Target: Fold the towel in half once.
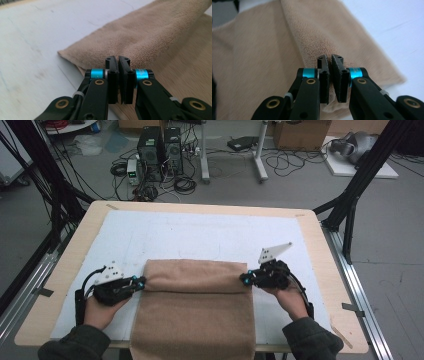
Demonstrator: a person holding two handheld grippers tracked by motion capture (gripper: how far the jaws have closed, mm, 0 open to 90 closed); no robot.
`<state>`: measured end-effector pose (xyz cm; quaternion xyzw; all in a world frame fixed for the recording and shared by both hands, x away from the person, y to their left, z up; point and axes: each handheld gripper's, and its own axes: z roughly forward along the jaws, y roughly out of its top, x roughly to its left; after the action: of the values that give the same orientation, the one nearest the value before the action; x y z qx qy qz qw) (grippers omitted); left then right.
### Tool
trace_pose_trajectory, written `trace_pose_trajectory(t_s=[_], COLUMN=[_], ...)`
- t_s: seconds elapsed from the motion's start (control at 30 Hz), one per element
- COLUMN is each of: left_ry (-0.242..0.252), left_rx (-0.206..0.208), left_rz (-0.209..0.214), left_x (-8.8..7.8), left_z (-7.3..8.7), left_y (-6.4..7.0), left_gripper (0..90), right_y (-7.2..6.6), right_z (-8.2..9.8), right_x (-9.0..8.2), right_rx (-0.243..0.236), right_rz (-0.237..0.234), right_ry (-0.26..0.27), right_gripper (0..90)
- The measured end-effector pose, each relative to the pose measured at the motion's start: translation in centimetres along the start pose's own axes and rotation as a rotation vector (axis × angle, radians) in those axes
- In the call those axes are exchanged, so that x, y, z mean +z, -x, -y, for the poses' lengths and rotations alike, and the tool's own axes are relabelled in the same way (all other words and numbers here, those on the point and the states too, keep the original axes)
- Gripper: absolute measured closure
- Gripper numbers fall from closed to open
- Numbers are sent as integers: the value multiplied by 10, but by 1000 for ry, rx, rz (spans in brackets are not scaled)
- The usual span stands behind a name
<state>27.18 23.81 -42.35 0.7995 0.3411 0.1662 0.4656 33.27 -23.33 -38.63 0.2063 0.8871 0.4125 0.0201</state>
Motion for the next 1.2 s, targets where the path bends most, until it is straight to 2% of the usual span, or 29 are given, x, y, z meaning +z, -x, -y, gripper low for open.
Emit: trace_pose_trajectory(t_s=[0.03,0.1,0.13,0.2,0.27,0.3,0.33,0.43,0.53,0.63,0.73,0.77,0.8,0.83,0.87,0.9,0.93,1.0,1.07,1.13,1.2], left_ry=[-18,-39,-36,-30,-19,-14,-8,1,-12,-53,-52,-71,-91,-110,-127,-131,-122,-122,-110,-106,-101], left_rx=[-2,32,27,17,14,10,13,0,-13,-30,-69,-75,-98,-111,-98,-77,-83,-70,-81,-70,-63], left_rz=[16,19,31,42,50,47,43,18,-8,-40,-67,-62,-50,-35,-27,-35,-38,-48,-47,-55,-58], left_x=[0,-2,-3,-6,-11,-12,-13,-9,7,30,50,56,61,66,67,67,66,63,60,59,57], left_z=[5,11,12,9,2,-3,-7,-20,-25,-28,-27,-26,-24,-22,-21,-21,-22,-23,-25,-26,-29], left_y=[3,8,8,8,6,5,3,-6,-17,-29,-38,-41,-44,-45,-45,-44,-44,-43,-42,-41,-40], left_gripper=[851,822,782,644,576,536,508,507,543,535,459,446,443,447,481,539,596,703,773,777,768], right_y=[-3,-7,-9,-8,-8,-8,-7,2,19,36,50,53,55,58,60,62,63,61,56,52,51], right_z=[8,24,29,34,32,28,24,10,0,-5,-3,-2,0,2,4,5,7,6,1,-3,-5], right_x=[3,9,12,11,4,-1,-5,-7,2,17,31,34,37,41,44,47,50,50,46,42,37], right_rx=[5,26,27,69,68,73,64,46,50,66,108,122,130,146,167,176,185,160,112,92,95], right_rz=[-2,-26,-23,-58,-31,-33,-12,58,117,138,145,141,136,127,108,88,59,55,77,94,94], right_ry=[-18,-28,-39,-10,37,55,66,46,20,-3,-10,-15,-30,-45,-58,-66,-89,-85,-77,-65,-48], right_gripper=[843,812,765,690,642,628,603,568,549,526,525,525,524,525,540,597,646,751,768,772,772])
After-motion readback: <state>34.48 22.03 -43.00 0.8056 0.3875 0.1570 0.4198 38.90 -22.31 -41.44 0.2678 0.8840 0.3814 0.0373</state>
